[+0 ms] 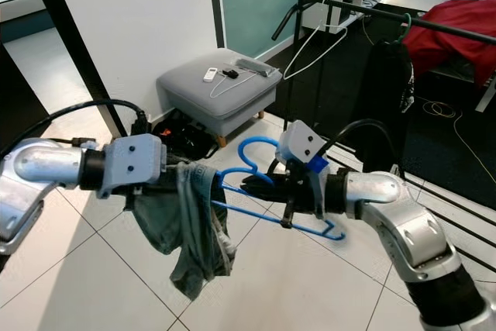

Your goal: Hang hanger

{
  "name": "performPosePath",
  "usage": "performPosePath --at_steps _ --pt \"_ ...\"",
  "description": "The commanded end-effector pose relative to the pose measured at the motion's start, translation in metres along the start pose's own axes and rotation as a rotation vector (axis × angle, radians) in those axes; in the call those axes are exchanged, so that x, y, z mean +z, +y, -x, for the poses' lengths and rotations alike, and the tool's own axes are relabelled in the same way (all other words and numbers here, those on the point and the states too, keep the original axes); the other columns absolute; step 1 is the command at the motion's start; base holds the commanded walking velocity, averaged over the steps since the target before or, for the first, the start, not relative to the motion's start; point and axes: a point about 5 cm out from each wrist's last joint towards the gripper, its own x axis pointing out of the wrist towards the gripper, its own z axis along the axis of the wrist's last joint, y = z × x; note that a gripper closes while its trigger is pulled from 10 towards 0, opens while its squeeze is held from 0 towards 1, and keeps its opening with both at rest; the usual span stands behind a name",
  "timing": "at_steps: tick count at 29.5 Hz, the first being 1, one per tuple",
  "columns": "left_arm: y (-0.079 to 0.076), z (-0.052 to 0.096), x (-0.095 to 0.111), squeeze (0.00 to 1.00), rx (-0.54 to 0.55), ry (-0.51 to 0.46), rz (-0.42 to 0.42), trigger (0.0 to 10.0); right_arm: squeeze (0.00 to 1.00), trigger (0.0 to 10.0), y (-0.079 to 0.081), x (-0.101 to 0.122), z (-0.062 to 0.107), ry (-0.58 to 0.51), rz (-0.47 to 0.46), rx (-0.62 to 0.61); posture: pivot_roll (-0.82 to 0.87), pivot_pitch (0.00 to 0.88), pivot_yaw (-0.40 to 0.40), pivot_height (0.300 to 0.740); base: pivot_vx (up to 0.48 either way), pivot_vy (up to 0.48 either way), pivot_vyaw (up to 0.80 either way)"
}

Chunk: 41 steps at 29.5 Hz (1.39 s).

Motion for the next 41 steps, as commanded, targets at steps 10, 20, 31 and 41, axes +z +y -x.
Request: performPosePath --at_steps 10,20,31,41 --pt "0.042 0.033 0.004 1.0 0.324 -0.034 -0.04 10.0 0.0 0.0 -0.015 0.006 -0.003 -0.064 0.032 -0.138 -0.07 0.02 0.04 0.74 0.0 0.0 0.0" --pt "0.062 0.057 -0.004 0.0 0.667 -0.14 0.132 10.0 0.0 0.0 -0.044 0.017 0.0 -0.16 0.028 -0.366 -0.07 0.025 0.036 0.74 0.0 0.0 0.0" --pt "0.015 -0.018 -0.021 0.0 0.86 -0.288 0.617 10.0 0.0 0.0 -0.074 0.04 0.006 -0.319 0.002 -0.584 -0.06 0.031 0.026 0.74 0.0 0.0 0.0" --pt "-0.014 -0.073 -0.023 0.0 0.971 -0.191 0.869 10.0 0.0 0.0 -0.073 0.051 -0.008 -0.381 -0.029 -0.542 -0.07 0.03 0.022 0.74 0.0 0.0 0.0"
